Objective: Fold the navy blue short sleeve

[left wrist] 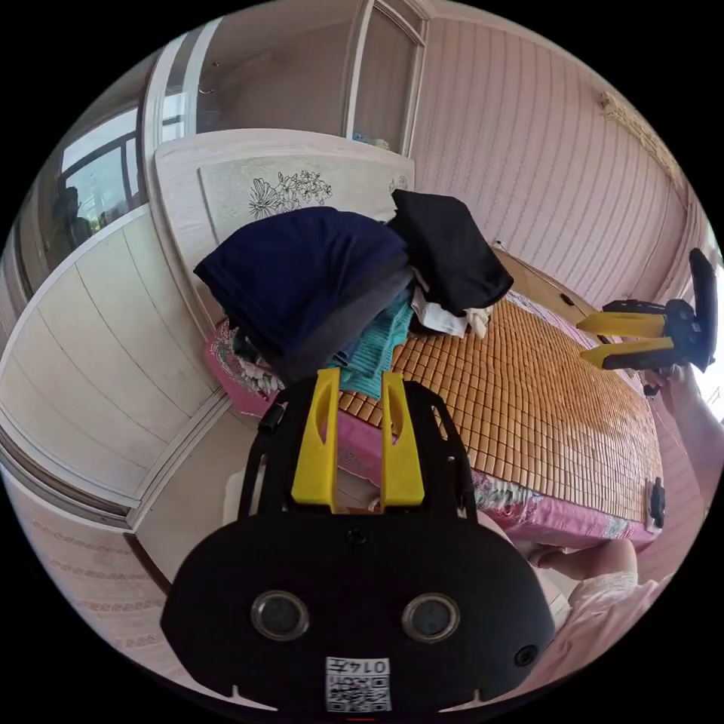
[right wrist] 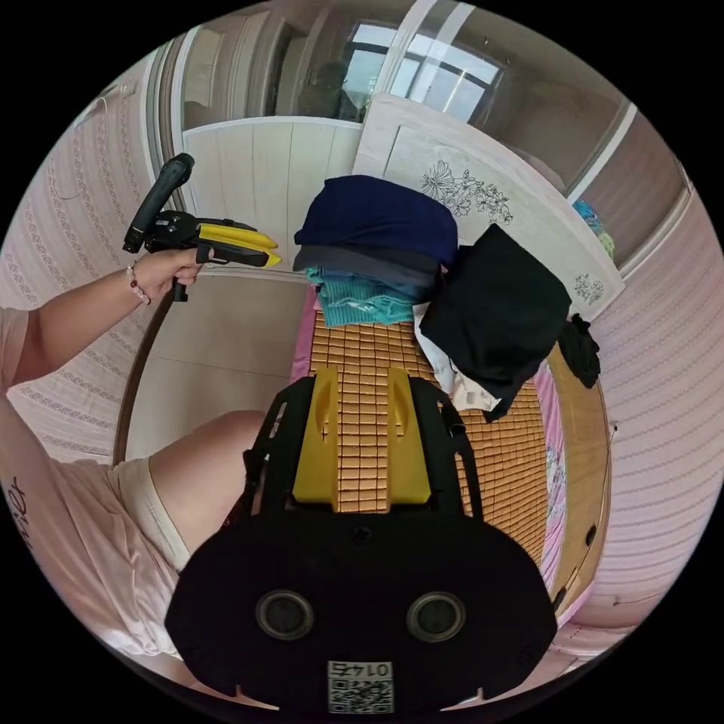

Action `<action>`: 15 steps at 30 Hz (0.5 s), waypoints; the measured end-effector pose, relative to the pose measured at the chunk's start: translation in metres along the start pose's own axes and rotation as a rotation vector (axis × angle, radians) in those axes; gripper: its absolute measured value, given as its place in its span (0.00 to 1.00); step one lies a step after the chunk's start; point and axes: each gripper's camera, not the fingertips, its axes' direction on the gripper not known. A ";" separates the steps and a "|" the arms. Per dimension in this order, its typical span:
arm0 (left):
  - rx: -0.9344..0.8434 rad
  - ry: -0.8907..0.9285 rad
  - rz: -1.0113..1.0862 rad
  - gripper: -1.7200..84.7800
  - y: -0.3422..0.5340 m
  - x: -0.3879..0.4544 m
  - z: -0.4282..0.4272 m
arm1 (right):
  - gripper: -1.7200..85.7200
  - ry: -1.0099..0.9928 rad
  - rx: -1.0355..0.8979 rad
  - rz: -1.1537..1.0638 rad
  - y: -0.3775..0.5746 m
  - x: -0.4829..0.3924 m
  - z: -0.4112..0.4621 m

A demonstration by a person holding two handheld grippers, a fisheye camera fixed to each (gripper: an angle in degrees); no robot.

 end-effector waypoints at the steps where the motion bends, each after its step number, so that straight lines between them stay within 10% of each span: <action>1: 0.004 0.000 -0.013 0.12 -0.004 -0.012 -0.002 | 0.12 -0.009 -0.027 -0.013 -0.034 0.004 0.008; 15: 0.033 0.046 -0.105 0.03 -0.058 -0.122 -0.010 | 0.10 -0.032 -0.232 0.006 -0.260 0.021 0.133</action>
